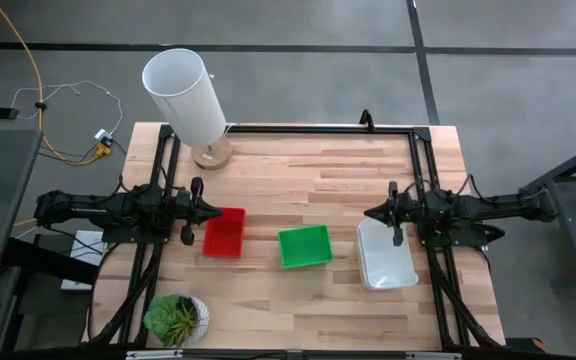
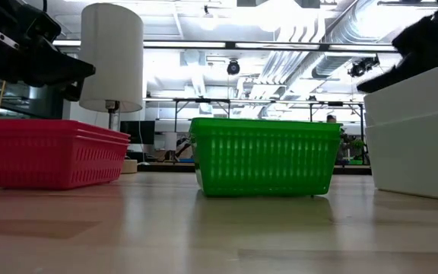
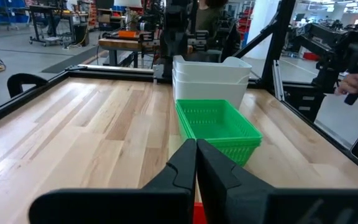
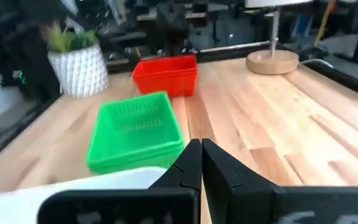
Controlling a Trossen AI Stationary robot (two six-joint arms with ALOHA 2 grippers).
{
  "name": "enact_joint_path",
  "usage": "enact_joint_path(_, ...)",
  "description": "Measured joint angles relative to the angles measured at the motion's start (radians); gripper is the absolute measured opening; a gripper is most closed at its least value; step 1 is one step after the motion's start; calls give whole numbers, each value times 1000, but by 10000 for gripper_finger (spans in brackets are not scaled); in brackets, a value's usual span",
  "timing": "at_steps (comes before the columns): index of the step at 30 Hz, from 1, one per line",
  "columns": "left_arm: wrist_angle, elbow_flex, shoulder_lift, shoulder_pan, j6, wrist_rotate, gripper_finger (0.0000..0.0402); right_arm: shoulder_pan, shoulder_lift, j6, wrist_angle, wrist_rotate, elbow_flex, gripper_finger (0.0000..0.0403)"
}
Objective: Stack baskets by color
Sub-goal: Return to Home Position
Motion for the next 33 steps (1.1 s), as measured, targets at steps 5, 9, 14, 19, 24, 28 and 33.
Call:
enact_joint_path(5,0,0,0,0,0,0,1,0,19,54,-4,-3,4,0)
enact_joint_path(9,0,0,0,0,0,0,1,0,18,67,-4,-4,4,0)
enact_joint_path(14,0,0,0,0,0,0,1,0,18,69,-5,-5,4,0)
enact_joint_path(19,0,0,0,0,0,0,1,0,18,69,-6,-5,4,0)
enact_joint_path(24,0,0,0,0,0,0,1,0,18,68,-7,-6,4,0)
enact_joint_path(28,0,0,0,0,0,0,1,0,18,64,-7,-7,4,0)
enact_joint_path(33,0,0,0,0,0,0,1,0,18,64,-7,-7,4,0)
